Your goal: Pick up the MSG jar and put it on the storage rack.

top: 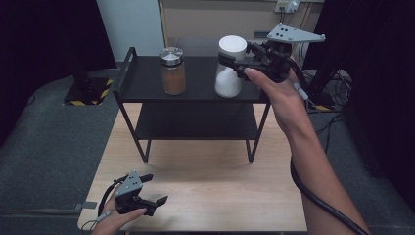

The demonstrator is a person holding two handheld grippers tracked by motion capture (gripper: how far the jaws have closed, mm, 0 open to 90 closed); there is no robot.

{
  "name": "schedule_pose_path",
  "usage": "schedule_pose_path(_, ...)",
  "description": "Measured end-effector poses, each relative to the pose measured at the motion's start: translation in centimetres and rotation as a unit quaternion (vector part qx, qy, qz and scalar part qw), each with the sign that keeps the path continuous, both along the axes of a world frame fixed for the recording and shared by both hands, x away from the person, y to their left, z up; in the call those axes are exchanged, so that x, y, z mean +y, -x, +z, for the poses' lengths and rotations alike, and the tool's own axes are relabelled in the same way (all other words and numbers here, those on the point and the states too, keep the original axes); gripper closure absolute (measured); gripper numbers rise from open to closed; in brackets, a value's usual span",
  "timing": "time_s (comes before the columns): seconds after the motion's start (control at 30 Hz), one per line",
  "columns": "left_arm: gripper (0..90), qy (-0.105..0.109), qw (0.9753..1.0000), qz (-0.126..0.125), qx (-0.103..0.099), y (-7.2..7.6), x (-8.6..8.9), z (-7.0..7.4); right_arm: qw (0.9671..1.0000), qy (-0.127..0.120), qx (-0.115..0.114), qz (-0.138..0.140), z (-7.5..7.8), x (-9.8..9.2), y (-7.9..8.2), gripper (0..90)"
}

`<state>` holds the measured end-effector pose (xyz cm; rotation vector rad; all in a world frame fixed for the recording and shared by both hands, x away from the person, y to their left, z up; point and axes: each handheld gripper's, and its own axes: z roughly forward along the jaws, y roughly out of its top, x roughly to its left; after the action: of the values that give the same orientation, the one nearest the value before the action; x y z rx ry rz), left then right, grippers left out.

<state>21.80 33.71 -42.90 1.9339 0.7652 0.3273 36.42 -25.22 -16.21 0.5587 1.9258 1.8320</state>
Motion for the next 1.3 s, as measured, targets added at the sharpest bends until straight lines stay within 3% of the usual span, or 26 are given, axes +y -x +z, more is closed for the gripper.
schedule_pose_path(1.3, 3.1, 0.002, 1.0, -0.006, -0.003, -0.1, 0.0, 0.1, 0.9988, 0.003, 0.025, -0.042, -0.8, 1.1, -0.5, 34.3)
